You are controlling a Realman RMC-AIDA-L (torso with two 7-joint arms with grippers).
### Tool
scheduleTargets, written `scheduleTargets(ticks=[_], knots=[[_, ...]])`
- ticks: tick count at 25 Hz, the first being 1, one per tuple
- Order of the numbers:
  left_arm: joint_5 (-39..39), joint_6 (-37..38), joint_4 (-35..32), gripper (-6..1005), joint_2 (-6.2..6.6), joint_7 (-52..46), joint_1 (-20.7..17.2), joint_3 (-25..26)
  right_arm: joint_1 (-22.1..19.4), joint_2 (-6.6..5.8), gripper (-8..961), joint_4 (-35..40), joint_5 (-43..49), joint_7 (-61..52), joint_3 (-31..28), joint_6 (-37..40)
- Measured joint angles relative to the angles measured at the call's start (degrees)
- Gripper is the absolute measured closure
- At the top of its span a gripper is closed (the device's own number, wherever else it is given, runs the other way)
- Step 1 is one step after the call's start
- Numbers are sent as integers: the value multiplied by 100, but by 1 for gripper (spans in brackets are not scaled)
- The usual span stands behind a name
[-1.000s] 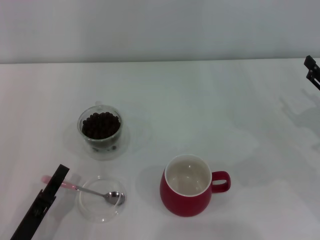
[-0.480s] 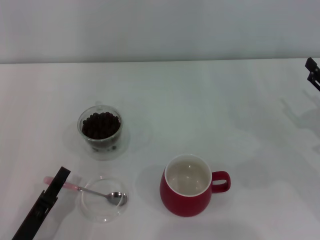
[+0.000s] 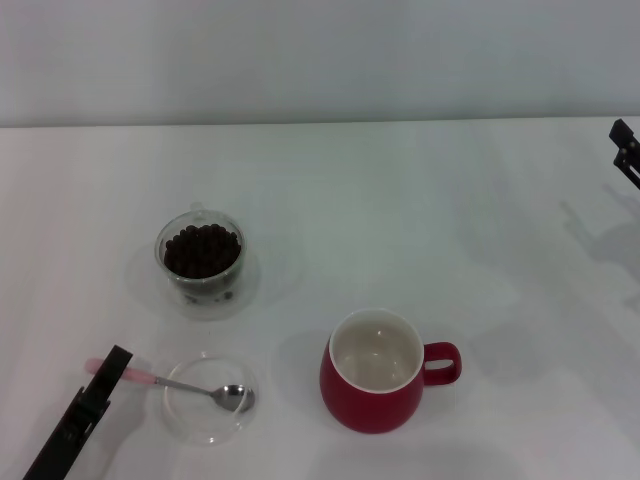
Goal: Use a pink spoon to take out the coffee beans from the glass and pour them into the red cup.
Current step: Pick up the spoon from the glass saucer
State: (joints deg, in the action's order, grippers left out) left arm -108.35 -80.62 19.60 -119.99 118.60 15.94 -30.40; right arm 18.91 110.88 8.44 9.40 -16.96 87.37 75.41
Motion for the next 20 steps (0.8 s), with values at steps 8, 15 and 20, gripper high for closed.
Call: scheduleTargets(ticks=[8,15,20], knots=[[-2,-91,-65,867,35,-129,-29,-8,-28,55,220,-3,-10,0,0,8],[9,-269,-218,869,64,-211,-27,-41,-31,75,220,1,-10,0,-1,72],[140,-461,-405,870,73,-283,-33,-56,-36,83,220,0,-9,0,-8,79]])
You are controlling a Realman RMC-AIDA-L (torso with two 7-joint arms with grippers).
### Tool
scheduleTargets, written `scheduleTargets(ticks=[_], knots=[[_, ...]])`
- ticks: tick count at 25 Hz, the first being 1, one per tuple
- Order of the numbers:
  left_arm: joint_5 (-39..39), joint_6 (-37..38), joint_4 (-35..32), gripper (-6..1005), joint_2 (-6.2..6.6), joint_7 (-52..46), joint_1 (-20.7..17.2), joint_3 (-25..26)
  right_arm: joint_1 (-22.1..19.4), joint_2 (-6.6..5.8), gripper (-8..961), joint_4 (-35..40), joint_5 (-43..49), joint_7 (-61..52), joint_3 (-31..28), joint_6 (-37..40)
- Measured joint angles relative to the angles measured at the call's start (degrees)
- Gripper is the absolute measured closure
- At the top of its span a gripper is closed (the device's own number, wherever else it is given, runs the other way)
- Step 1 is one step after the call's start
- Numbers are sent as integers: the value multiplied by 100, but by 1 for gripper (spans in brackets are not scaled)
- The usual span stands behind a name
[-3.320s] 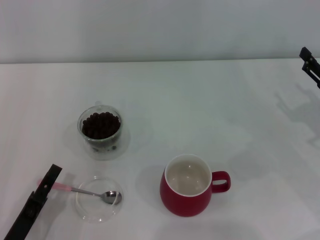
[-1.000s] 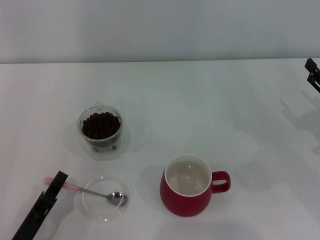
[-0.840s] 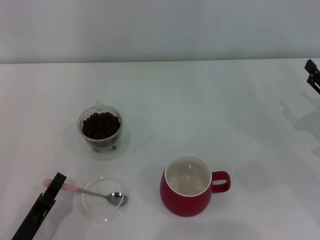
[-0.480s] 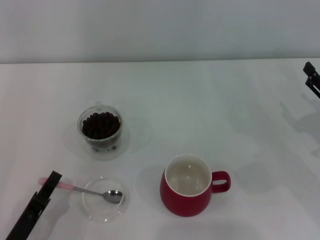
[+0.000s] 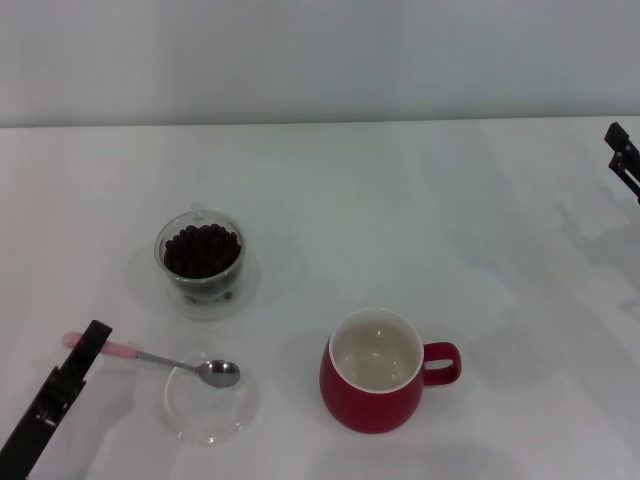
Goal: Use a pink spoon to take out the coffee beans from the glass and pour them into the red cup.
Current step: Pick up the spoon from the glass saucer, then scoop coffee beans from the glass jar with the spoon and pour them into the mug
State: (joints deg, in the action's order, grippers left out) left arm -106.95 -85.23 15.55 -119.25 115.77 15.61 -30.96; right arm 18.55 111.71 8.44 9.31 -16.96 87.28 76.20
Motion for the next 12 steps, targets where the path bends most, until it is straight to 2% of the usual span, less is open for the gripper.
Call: scheduleTargets(ticks=[12], knots=[[765,-114,-1295,869,18,-847,237,3,-27,80,221,37,-17,8,-10,32]])
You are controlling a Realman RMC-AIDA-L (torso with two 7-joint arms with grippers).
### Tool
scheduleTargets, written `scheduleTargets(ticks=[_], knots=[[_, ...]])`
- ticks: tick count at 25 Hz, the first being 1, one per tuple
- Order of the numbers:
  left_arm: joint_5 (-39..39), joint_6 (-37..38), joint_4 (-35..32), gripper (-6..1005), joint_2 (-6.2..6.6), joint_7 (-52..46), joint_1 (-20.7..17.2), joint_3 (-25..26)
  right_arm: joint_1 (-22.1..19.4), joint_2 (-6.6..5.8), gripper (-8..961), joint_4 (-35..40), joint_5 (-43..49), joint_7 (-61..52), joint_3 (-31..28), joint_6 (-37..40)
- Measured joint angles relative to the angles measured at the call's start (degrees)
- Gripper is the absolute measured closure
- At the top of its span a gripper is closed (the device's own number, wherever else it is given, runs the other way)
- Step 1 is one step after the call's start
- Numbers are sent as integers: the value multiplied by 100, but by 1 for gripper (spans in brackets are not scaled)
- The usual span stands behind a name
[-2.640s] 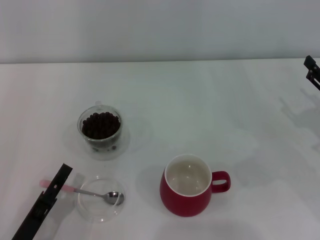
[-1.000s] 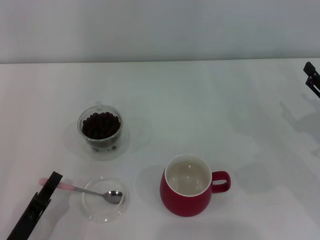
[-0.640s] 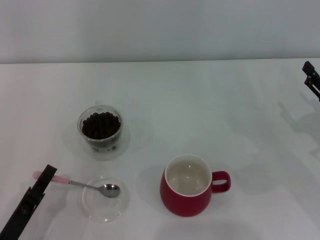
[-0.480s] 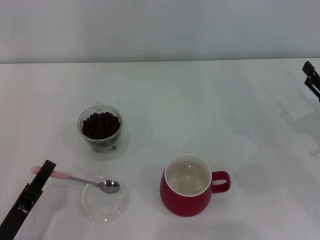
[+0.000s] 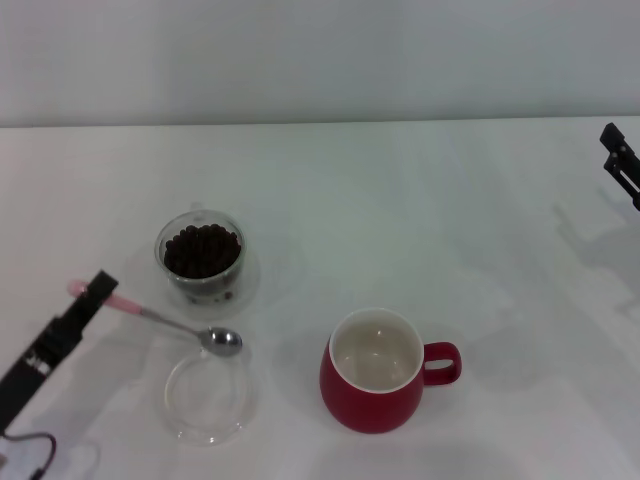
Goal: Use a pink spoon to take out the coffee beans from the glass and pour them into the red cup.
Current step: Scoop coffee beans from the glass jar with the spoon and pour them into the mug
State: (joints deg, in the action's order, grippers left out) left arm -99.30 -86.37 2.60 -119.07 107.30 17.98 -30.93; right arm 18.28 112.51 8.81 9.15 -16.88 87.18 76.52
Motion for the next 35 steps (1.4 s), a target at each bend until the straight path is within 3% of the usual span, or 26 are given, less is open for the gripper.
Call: scheduleTargets(ticks=[13,20,29,35], knots=[[383,-59,-1683,869,43,-1486,418,-9,-27,65,221,7,-1,1,-151,93],[613,375,-2476,869,51,-2219,507,-10,-27,98,221,7,-1,0,-151,94],[954,803,-2721,869,115,-2474,932,-10,-59,123,221,6,25,0,-149,120],[1353,1362,-2836,869,60,-2417,1266,-15,-64,131,221,1,26,0,-149,126]])
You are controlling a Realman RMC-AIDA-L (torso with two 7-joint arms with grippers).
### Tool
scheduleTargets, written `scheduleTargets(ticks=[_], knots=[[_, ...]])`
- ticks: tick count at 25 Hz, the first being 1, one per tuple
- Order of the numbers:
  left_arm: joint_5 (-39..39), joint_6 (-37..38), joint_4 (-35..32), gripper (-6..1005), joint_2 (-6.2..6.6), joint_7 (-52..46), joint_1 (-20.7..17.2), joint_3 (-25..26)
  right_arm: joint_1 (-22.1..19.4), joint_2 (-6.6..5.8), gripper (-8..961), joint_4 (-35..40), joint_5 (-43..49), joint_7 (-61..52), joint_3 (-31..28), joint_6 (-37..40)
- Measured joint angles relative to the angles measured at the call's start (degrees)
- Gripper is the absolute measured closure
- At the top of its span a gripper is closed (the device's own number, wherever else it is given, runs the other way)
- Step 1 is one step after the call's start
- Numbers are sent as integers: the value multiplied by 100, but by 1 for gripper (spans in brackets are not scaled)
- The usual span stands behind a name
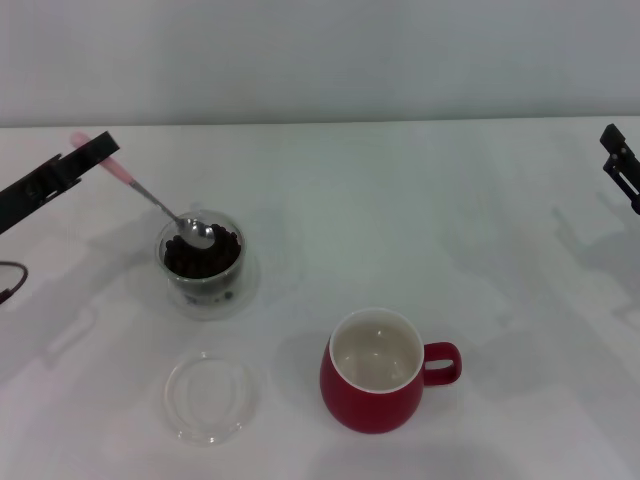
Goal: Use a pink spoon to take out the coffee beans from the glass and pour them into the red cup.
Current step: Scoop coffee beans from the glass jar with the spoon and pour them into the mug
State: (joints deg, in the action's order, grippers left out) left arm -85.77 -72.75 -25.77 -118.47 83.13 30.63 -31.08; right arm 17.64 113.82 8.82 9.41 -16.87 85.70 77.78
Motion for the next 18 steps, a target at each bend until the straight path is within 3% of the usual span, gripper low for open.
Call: scheduleTargets(ticks=[12,18], knots=[[859,983,-3,869,-3,-87,724,-34,-33,0,221,-1,-27,0,-2,2],[921,1383,41,869,-14,-250,830,-418,-47,7,222,-50,-32,0,-23,-29]])
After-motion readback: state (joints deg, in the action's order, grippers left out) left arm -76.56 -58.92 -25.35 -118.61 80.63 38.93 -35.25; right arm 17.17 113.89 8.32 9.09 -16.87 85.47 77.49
